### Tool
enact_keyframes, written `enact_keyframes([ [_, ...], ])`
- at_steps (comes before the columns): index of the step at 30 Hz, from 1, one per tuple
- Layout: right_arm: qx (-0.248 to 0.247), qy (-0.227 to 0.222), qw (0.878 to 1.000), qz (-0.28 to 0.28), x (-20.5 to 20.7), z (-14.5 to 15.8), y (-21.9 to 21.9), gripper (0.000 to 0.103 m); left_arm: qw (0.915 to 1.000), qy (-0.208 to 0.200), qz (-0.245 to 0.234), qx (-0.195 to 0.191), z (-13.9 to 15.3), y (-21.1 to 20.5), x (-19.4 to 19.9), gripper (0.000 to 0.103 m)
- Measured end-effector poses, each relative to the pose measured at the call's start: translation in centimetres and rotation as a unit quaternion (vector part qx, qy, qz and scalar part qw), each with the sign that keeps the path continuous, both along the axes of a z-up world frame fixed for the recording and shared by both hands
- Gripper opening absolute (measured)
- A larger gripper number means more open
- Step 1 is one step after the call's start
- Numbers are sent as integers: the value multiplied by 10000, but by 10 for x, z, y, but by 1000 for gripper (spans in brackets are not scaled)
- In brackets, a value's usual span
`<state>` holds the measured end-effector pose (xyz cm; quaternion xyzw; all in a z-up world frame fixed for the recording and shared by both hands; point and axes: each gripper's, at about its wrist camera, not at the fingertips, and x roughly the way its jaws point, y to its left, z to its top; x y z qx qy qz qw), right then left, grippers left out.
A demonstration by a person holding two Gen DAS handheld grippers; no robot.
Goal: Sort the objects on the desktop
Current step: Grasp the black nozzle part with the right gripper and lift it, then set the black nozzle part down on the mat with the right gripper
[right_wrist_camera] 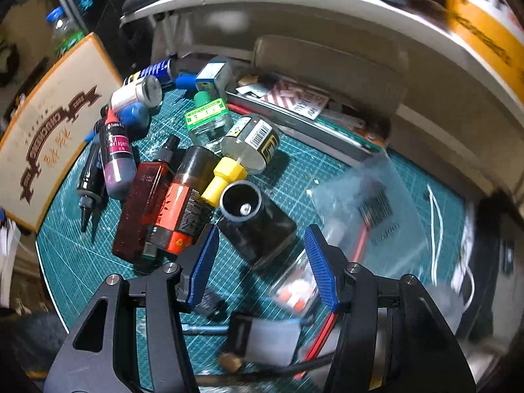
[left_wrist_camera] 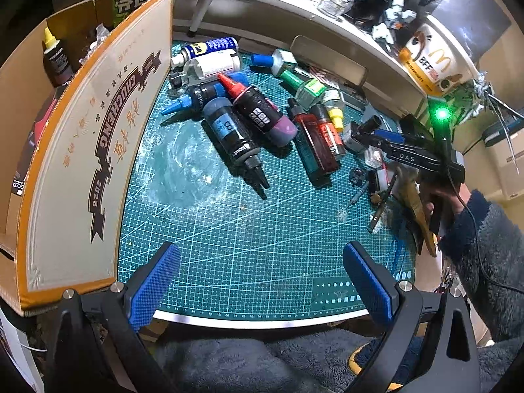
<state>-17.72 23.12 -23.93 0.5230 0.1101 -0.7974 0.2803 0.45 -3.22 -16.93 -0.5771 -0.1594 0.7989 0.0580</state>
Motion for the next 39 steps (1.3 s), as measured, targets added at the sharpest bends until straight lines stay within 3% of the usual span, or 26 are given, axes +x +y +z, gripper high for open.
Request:
enact_keyframes([
  [4,-182,-40,9996,202,-9,-3,-3,44,9999,-122,117,7,-5,-6,-9,101],
  [7,-451,-178,9987,163,-18,2,-3,22,9998,-144,167,1,-5,-9,-14,101],
  [15,-702,-426,9966,-20,-20,10,2,21,9999,-68,77,3,0,-6,-23,101],
  [20,-418,-11,9980,481,24,44,-13,21,10000,39,-43,-70,3,-1,-17,100],
  [24,-367,129,9926,1151,84,64,-45,21,9996,141,-64,-241,5,1,1,101],
  [28,-296,-116,9879,1517,136,45,-87,21,9991,155,0,-401,6,0,29,101],
  [32,-121,-423,9870,1545,177,22,-120,21,9987,169,124,-459,10,-7,64,101],
  [39,168,-292,9926,1167,211,15,-154,21,9994,185,50,-271,3,-26,95,101],
])
